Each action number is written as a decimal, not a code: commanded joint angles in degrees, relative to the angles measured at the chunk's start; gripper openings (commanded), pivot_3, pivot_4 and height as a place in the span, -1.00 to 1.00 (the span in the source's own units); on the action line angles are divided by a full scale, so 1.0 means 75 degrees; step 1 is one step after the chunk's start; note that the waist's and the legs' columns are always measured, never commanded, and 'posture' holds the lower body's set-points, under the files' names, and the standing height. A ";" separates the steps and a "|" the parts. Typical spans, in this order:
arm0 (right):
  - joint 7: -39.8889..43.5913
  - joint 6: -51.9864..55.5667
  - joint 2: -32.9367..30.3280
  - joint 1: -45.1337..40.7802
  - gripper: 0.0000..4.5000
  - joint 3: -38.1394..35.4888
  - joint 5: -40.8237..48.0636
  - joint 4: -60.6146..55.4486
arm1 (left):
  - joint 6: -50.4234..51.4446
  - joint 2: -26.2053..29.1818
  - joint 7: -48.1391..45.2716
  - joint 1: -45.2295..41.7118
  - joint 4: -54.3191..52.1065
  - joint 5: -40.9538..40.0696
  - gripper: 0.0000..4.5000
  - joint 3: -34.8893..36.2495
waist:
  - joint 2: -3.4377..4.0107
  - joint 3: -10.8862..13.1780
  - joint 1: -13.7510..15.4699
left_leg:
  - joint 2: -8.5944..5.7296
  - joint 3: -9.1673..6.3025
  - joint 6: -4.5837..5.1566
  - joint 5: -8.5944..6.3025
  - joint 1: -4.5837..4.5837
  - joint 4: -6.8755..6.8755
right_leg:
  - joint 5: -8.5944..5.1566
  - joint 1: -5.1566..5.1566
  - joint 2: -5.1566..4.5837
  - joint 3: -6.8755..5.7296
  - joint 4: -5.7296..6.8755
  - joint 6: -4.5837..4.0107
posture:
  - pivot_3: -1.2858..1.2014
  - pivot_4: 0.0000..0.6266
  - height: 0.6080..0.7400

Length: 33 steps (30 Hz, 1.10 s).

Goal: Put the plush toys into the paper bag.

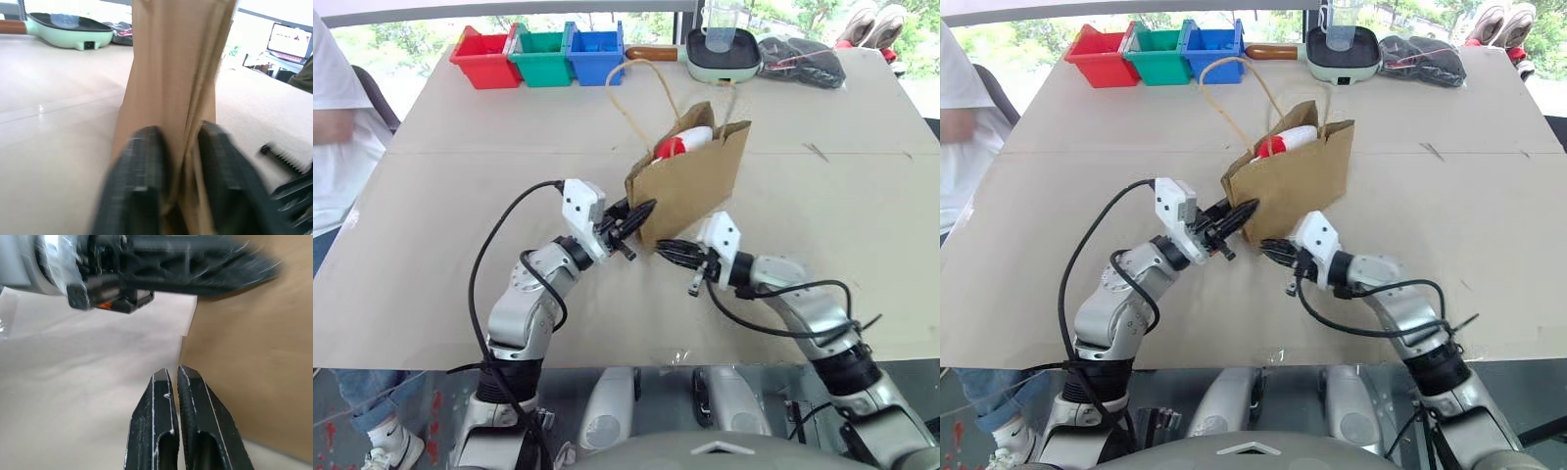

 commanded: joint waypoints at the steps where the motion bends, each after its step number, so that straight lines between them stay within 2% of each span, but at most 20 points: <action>1: 0.0174 -0.0038 -0.0725 0.0878 -0.40 -0.0968 0.0341 -0.1410 | -0.0521 0.0523 -0.1327 -0.0352 0.0431 -0.0494 -1.00 0.0412 | -0.0002 -0.0001 -0.0008 | 0.0000 0.0001 0.0000 0.0000 0.0003 0.0000 | 0.0000 0.0003 0.0000 -0.0002 -0.0002 0.0000 | 0.03 -0.52 1.00; 5: -0.0157 0.0270 -0.1640 0.2423 0.43 -0.3071 0.0685 -0.2796 | -0.1457 0.1532 -0.4064 -0.1812 0.2676 -0.0567 -1.00 0.0421 | 0.0002 0.0001 0.0066 | -0.0013 0.0010 -0.0001 0.0001 -0.0008 0.0000 | -0.0003 0.0008 0.0009 -0.0031 -0.0002 -0.0004 | 0.03 -0.52 1.00; 7: -0.0235 0.0357 -0.1892 0.2767 0.92 -0.3637 0.0738 -0.3126 | -0.1954 0.1744 -0.5053 -0.2422 0.3714 -0.0370 -1.00 0.0209 | -0.0003 -0.0003 -0.0002 | -0.0012 0.0015 -0.0002 0.0002 0.0000 0.0003 | -0.0003 0.0015 0.0016 -0.0025 -0.0003 -0.0003 | 0.03 -0.52 1.00; 10: -0.0206 0.0546 -0.2132 0.3291 0.98 -0.4458 0.0961 -0.3495 | -0.2918 0.1746 -0.6009 -0.3507 0.5565 0.0236 -1.00 -0.0119 | -0.0002 -0.0010 -0.0041 | -0.0010 0.0031 -0.0001 0.0001 0.0015 0.0002 | -0.0003 0.0026 0.0018 -0.0010 -0.0002 -0.0001 | 0.03 -0.52 1.00; 13: -0.0295 0.0620 -0.2190 0.3430 0.98 -0.4728 0.1041 -0.3649 | -0.3658 0.1612 -0.6446 -0.4132 0.6847 0.0613 -1.00 -0.0217 | -0.0005 -0.0011 -0.0079 | -0.0007 0.0021 0.0000 0.0001 0.0009 0.0002 | -0.0003 0.0024 0.0027 -0.0015 -0.0003 -0.0001 | 0.03 -0.52 1.00; 16: -0.0292 0.0614 -0.2157 0.3374 1.00 -0.4746 0.1155 -0.3601 | -0.4019 0.1515 -0.6854 -0.4250 0.7214 0.0694 -0.54 -0.0178 | -0.0005 -0.0011 -0.0109 | -0.0007 0.0024 0.0001 0.0001 0.0006 0.0003 | -0.0003 0.0023 0.0025 -0.0012 -0.0004 -0.0001 | 0.03 -0.52 1.00; 17: -0.0283 0.0591 -0.2147 0.3328 1.00 -0.4690 0.1155 -0.3543 | -0.3993 0.1463 -0.6747 -0.4228 0.7194 0.0655 -0.31 -0.0085 | -0.0005 -0.0010 -0.0107 | -0.0006 0.0023 0.0001 0.0001 0.0005 0.0003 | -0.0003 0.0023 0.0024 -0.0013 -0.0003 -0.0001 | 0.03 -0.52 1.00; 19: -0.0206 0.0580 -0.2157 0.3200 1.00 -0.4509 0.1183 -0.3397 | -0.3547 0.1492 -0.6447 -0.3959 0.6689 0.0436 0.09 0.0155 | -0.0006 -0.0010 -0.0121 | -0.0006 0.0020 0.0000 0.0001 0.0003 0.0003 | -0.0003 0.0022 0.0024 -0.0015 -0.0003 -0.0001 | 0.03 -0.52 1.00; 23: 0.0121 0.0550 -0.2256 0.3060 1.00 -0.4572 0.1393 -0.3050 | -0.1870 0.1810 -0.5346 -0.2738 0.4427 -0.0242 0.92 0.0736 | -0.0006 -0.0010 -0.0216 | 0.0004 0.0003 0.0001 0.0001 0.0004 0.0003 | -0.0003 0.0022 0.0018 -0.0011 0.0000 -0.0001 | 0.03 -0.52 1.00; 28: 0.1207 0.0564 -0.2760 0.3644 1.00 -0.5625 0.2065 -0.2491 | 0.0702 0.2355 -0.3174 0.0728 0.0448 -0.1466 0.96 0.2275 | 0.0005 -0.0014 -0.0247 | 0.0034 0.0000 0.0002 -0.0001 0.0016 -0.0006 | -0.0003 0.0020 0.0001 0.0012 -0.0003 -0.0001 | 0.03 -0.52 1.00; 31: 0.1817 0.0482 -0.3088 0.4091 1.00 -0.6166 0.2167 -0.2059 | 0.1582 0.2478 -0.2483 0.2302 -0.0822 -0.2093 0.96 0.3071 | 0.0002 -0.0014 -0.0110 | 0.0033 -0.0008 0.0004 -0.0002 0.0012 -0.0008 | -0.0004 0.0021 -0.0008 -0.0001 -0.0007 -0.0001 | 0.03 -0.52 1.00; 33: 0.2173 0.0286 -0.3304 0.4289 1.00 -0.6439 0.1975 -0.1610 | 0.1436 0.2422 -0.2403 0.3432 -0.1323 -0.1999 0.96 0.3514 | 0.0005 -0.0016 -0.0001 | 0.0030 -0.0014 0.0003 -0.0001 0.0017 0.0004 | -0.0003 0.0030 -0.0009 -0.0007 -0.0004 -0.0002 | 0.03 -0.52 1.00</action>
